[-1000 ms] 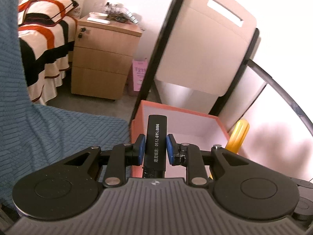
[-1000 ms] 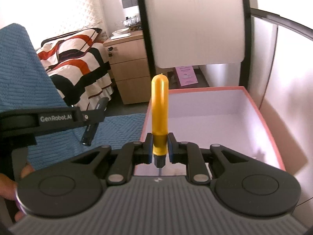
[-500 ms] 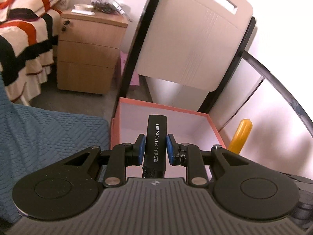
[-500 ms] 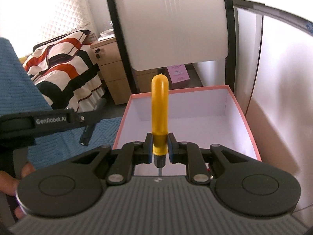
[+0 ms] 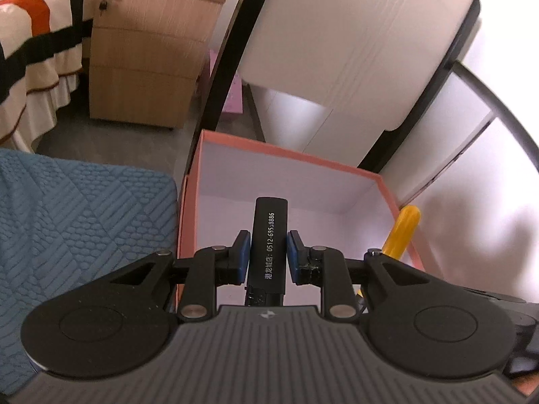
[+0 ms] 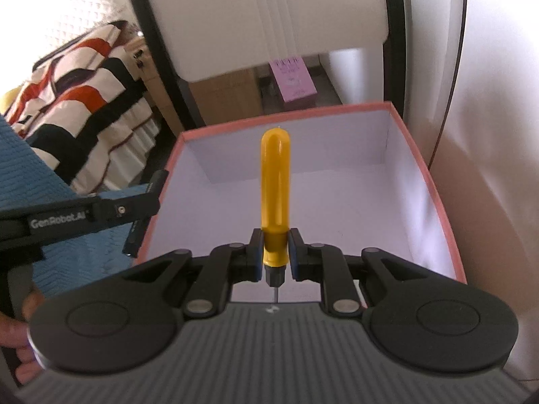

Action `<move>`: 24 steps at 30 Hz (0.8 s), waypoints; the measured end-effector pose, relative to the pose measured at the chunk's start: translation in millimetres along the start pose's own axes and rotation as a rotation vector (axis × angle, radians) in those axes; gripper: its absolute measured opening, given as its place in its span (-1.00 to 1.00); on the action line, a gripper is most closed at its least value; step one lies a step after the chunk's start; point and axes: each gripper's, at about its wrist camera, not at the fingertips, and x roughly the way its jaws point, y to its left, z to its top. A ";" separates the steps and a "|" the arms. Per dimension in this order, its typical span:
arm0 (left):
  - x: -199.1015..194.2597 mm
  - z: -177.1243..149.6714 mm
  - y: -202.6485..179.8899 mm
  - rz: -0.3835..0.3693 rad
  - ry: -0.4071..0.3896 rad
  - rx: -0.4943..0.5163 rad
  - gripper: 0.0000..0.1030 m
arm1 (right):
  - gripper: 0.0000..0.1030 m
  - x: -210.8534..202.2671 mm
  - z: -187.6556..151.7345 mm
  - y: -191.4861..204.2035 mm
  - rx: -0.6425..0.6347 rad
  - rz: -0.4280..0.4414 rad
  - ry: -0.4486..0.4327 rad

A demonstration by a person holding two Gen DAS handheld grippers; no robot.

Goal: Organize rigid objects
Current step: 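Carry USB stick with left tool while right tool carries screwdriver over box, then open right gripper releasing screwdriver while left gripper releases USB stick into box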

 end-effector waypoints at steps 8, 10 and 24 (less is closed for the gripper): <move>30.1 1.2 5.8 -0.003 0.041 -0.012 -0.47 | -0.65 27.2 5.2 -12.1 0.023 -0.008 0.051; 34.8 2.7 6.6 -0.008 0.047 -0.012 -0.47 | -0.65 31.5 5.5 -12.7 0.004 -0.013 0.056; 27.0 3.6 1.0 -0.029 0.034 -0.004 -0.31 | -0.63 36.5 2.6 -12.2 0.028 -0.016 0.077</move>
